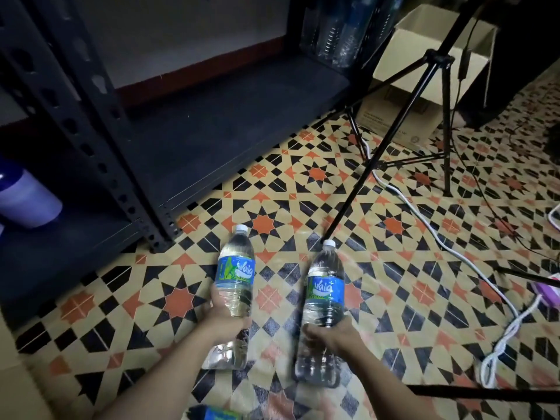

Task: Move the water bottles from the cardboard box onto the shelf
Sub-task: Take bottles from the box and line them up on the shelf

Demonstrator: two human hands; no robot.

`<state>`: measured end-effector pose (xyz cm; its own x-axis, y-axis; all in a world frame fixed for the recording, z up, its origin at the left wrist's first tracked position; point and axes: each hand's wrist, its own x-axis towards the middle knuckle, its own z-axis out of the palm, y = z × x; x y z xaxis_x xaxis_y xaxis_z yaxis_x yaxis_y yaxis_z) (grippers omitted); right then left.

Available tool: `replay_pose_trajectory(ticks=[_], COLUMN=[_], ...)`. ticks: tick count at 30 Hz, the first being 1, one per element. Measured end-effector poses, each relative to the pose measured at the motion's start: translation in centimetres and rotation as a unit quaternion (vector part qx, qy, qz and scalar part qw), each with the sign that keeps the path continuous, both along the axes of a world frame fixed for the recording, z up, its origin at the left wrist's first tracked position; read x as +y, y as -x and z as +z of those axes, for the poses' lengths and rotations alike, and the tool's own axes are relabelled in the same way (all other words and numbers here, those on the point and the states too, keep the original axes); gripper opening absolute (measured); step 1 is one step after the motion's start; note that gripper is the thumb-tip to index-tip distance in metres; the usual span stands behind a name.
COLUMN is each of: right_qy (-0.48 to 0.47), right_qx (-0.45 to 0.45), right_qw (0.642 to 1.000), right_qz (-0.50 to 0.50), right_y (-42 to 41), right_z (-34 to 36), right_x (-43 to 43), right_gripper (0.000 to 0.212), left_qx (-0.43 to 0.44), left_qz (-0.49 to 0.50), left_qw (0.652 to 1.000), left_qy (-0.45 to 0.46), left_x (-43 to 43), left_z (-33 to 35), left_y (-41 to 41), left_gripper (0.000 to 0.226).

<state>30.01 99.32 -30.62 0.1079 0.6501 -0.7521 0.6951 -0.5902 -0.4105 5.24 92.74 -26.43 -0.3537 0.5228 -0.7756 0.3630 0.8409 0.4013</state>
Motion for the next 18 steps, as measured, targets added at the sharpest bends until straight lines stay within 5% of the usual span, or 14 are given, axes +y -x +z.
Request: replay_pose_trajectory(ticks=[3, 6, 9, 14, 18], right_qy=[0.044, 0.07, 0.036, -0.044, -0.071], right_qx=[0.02, -0.068, -0.106, -0.134, -0.135], right_qw=[0.999, 0.993, 0.993, 0.99, 0.988], right_qz=[0.003, 0.067, 0.039, -0.012, -0.039], right_y=[-0.1, 2.7, 4.6, 6.5, 6.0], right_z=[-3.7, 2.6, 3.5, 2.0, 1.6], right_x=[-1.7, -3.7, -4.6, -5.6, -5.3], right_gripper=[0.118, 0.106, 0.124, 0.118, 0.1], left_qx=[-0.025, -0.055, -0.071, 0.056, 0.093], left_qz=[0.015, 0.016, 0.08, 0.156, 0.171], left_qw=[0.999, 0.994, 0.991, 0.986, 0.98], left_qy=[0.035, 0.094, 0.081, -0.021, -0.041], left_x=[-1.3, -1.9, -1.5, -0.9, -0.8], left_z=[0.1, 0.4, 0.6, -0.8, -1.4], left_y=[0.7, 0.8, -0.1, -2.4, -2.2], left_gripper=[0.115, 0.098, 0.103, 0.133, 0.112])
